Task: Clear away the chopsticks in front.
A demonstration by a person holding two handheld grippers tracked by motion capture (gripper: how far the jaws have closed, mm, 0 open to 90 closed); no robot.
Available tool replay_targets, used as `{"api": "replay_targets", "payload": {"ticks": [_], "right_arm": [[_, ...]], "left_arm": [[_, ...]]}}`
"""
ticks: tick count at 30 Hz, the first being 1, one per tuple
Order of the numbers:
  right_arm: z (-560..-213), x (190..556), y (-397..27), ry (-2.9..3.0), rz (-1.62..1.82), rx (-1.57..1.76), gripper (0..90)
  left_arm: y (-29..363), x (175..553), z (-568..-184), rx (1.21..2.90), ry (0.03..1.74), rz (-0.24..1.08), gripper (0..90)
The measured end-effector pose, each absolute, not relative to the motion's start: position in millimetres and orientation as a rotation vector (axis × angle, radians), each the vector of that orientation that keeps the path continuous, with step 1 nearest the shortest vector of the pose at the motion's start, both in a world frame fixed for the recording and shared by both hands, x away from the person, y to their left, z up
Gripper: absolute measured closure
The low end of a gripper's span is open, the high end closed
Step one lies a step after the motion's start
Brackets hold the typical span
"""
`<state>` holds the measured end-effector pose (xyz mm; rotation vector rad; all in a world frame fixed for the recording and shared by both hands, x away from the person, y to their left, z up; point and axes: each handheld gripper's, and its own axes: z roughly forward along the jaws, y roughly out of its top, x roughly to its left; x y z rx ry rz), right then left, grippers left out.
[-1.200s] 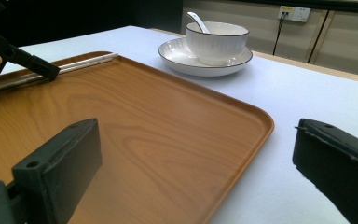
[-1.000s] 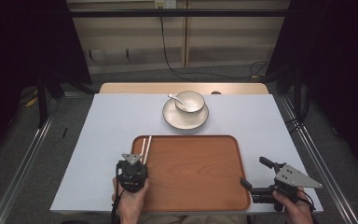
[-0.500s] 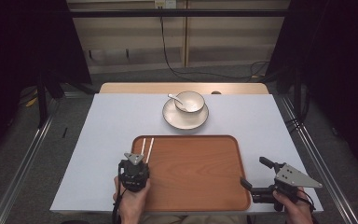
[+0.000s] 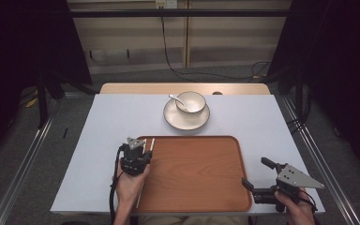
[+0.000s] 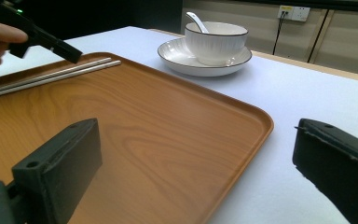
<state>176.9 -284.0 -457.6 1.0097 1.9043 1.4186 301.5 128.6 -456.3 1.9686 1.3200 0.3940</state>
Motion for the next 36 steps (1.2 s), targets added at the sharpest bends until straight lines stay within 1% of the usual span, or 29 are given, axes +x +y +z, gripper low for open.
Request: {"api": "replay_targets", "payload": {"ticks": [1,3,6,12,15,17,22,24,29,32,36], "right_arm": [[-458,177,-284,1.902,1.417,1.011,0.8],[-458,177,-283,1.907,1.417,1.005,0.8],[-458,177,-284,1.902,1.417,1.010,0.8],[-458,176,-284,1.904,1.418,1.013,0.8],[-458,176,-283,1.906,1.418,1.007,0.8],[-458,177,-284,1.906,1.414,1.007,0.8],[-458,177,-284,1.904,1.415,1.009,0.8],[-458,177,-284,1.903,1.419,1.016,0.8],[-458,178,-284,1.905,1.411,1.016,0.8],[-458,178,-285,1.902,1.416,1.020,0.8],[-457,177,-285,1.898,1.420,1.019,0.8]], "left_arm": [[127,305,-458,1.977,1.307,0.377,90.0],[123,311,-460,2.018,1.331,0.418,90.0],[120,317,-465,2.033,1.362,0.406,90.0],[128,321,-466,2.007,1.445,0.433,90.0],[132,321,-466,1.995,1.448,0.419,90.0],[132,320,-466,2.016,1.447,0.434,90.0],[135,317,-467,1.999,1.480,0.464,90.0],[137,318,-468,1.992,1.461,0.423,90.0],[134,312,-464,2.022,1.433,0.425,90.0],[134,309,-460,1.993,1.401,0.417,90.0],[134,307,-456,1.920,1.310,0.431,82.0]]}}
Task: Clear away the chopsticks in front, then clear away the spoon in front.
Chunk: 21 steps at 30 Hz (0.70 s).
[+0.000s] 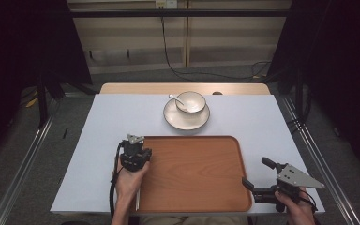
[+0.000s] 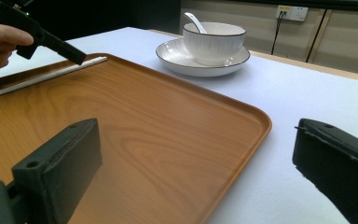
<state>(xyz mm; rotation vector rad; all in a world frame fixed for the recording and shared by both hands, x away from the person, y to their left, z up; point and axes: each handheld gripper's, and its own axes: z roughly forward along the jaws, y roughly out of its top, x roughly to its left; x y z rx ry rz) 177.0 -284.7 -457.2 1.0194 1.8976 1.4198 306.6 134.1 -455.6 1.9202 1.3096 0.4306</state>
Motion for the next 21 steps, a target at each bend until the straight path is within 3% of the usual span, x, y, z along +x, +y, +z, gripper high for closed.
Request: {"api": "replay_targets", "payload": {"ticks": [6,10,15,20,21], "right_arm": [[-458,177,-285,1.894,1.419,1.025,0.8],[-457,177,-284,1.901,1.420,1.010,0.8],[-457,177,-285,1.900,1.419,1.013,0.8],[-457,176,-285,1.898,1.424,1.010,0.8],[-457,176,-284,1.905,1.420,1.001,0.8]], "left_arm": [[134,308,-454,1.898,1.181,0.440,64.7],[133,313,-455,1.859,1.182,0.455,33.4],[135,320,-455,1.822,1.148,0.465,18.7],[127,327,-447,1.853,1.088,0.568,16.8],[124,329,-445,1.846,1.067,0.584,9.8]]}}
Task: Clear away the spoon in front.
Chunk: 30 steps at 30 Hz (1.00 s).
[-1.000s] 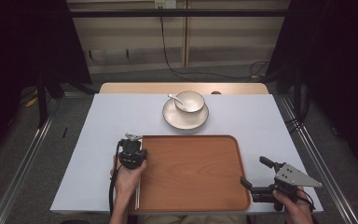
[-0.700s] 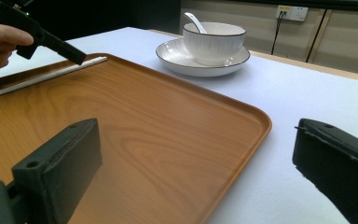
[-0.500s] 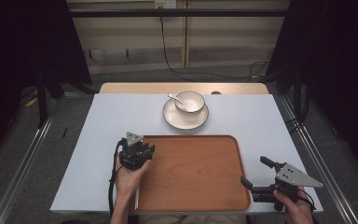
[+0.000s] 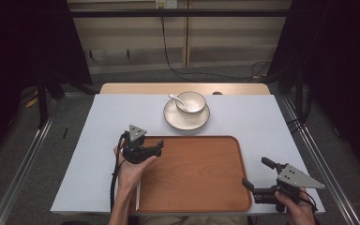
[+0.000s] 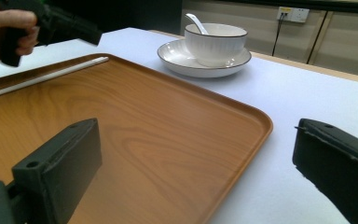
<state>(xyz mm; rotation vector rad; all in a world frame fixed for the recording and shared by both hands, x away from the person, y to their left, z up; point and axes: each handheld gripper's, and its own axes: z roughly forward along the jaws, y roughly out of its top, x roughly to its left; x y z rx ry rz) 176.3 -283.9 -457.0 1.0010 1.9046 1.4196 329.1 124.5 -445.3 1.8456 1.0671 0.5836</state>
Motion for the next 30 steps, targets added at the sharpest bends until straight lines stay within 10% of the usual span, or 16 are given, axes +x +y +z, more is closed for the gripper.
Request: {"api": "replay_targets", "payload": {"ticks": [30], "right_arm": [[-457,176,-284,1.902,1.434,1.004,0.8]], "left_arm": [[96,402,-412,1.844,0.981,0.533,10.4]]}}
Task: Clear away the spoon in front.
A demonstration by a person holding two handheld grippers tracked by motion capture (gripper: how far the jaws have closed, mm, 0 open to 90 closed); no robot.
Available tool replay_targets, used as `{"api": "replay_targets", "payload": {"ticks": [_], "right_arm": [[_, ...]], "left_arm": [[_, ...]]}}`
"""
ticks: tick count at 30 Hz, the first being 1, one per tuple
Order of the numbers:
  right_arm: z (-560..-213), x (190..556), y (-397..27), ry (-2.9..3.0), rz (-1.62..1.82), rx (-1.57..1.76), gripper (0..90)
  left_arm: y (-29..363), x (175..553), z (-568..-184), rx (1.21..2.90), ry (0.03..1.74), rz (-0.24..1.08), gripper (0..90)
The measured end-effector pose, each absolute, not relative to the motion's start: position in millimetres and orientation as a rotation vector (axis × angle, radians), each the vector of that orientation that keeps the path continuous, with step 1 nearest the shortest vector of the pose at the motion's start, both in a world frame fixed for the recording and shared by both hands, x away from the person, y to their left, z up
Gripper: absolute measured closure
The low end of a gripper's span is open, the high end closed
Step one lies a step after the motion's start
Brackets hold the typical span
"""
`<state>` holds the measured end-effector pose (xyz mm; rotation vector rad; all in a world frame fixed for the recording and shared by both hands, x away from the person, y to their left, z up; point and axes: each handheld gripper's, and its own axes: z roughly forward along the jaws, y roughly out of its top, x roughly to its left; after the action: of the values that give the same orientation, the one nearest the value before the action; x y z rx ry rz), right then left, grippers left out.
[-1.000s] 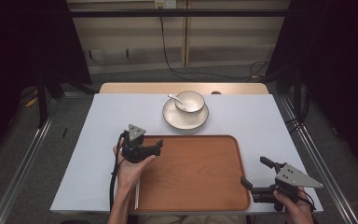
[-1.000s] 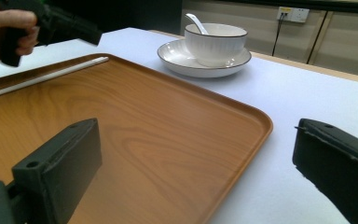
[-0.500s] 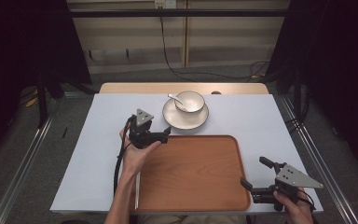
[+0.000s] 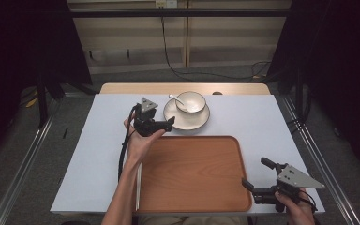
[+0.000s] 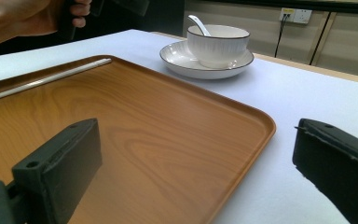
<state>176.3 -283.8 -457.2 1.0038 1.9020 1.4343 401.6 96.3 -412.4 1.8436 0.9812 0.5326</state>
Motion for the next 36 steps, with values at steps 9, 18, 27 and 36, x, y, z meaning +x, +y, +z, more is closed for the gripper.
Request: {"api": "replay_targets", "payload": {"ticks": [9,18,27,36], "right_arm": [[-457,177,-284,1.904,1.428,1.004,0.8],[-457,176,-285,1.906,1.427,1.005,0.8],[-459,177,-284,1.916,1.428,1.002,0.8],[-459,175,-284,1.914,1.432,0.998,0.8]], "left_arm": [[94,441,-406,1.805,1.022,0.445,16.2],[84,475,-406,1.925,1.004,0.453,27.2],[77,508,-409,1.951,1.031,0.455,42.8],[71,521,-408,1.956,1.063,0.433,48.1]]}}
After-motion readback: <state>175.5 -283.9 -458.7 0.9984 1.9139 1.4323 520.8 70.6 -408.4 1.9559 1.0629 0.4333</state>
